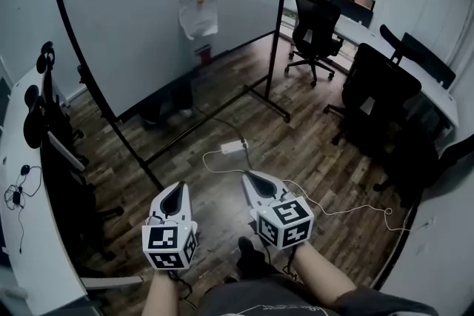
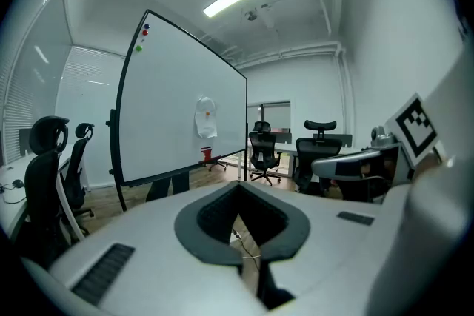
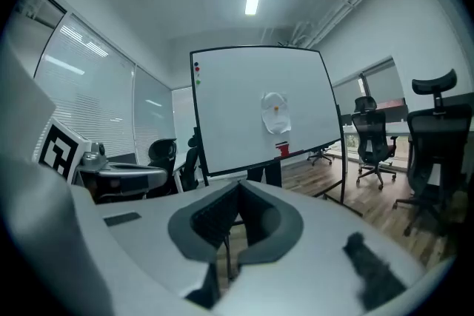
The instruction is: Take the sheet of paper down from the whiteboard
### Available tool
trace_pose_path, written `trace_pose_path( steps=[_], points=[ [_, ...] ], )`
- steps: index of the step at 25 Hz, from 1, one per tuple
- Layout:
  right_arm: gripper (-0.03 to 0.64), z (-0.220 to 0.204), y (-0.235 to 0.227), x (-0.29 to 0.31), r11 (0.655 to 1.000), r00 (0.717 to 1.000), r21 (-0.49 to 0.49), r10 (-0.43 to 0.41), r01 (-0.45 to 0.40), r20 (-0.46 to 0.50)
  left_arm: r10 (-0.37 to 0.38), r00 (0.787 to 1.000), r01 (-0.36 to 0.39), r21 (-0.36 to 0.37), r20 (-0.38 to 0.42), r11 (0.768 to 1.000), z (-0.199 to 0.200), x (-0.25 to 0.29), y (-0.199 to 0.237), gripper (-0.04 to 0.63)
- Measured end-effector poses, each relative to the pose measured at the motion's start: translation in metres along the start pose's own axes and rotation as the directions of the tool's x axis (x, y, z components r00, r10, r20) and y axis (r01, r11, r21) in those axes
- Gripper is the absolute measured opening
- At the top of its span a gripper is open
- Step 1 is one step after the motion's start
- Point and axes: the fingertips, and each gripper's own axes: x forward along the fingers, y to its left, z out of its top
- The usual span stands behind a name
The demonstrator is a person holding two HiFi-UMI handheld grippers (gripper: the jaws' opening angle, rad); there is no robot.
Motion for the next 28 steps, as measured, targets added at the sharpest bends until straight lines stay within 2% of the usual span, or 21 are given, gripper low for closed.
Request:
trace_pose_path(
  steps=[4,9,14,20,28],
  points=[
    [0.021,-0.002,-0.002,0.000,0.999,1.000,0.035,-0.002,0.002,0.023,-0.003,1.000,0.003,0.003,0.001,1.000,-0.003,0.003,0.003,0.012],
    [0.022,-0.012,-0.004,0.009,0.999,0.999,0.031,0.026,-0.026,0.028,-0.021,0.999,0.020,0.029,0.034,0.999,0.006,0.008,-0.003,0.014],
    [0.023,-0.017,-0.024,0.030,0.999,1.000,0.033,0.018,-0.019,0.020,-0.022,1.000,0.021,0.051,0.021,0.998,0.007,0.033,-0.005,0.014],
    [0.023,0.017,-0.039,0.058,0.997,0.993,-0.061,0.056,-0.049,0.107,-0.003,1.000,0.002,0.037,0.023,0.999,0.017,0.076,0.007,0.014],
    [0.023,0.045,-0.068,0.099,0.990,0.987,-0.079,0.125,-0.117,0.103,0.012,1.000,-0.013,0.040,0.023,0.999,0.037,0.133,0.006,0.014]
  ],
)
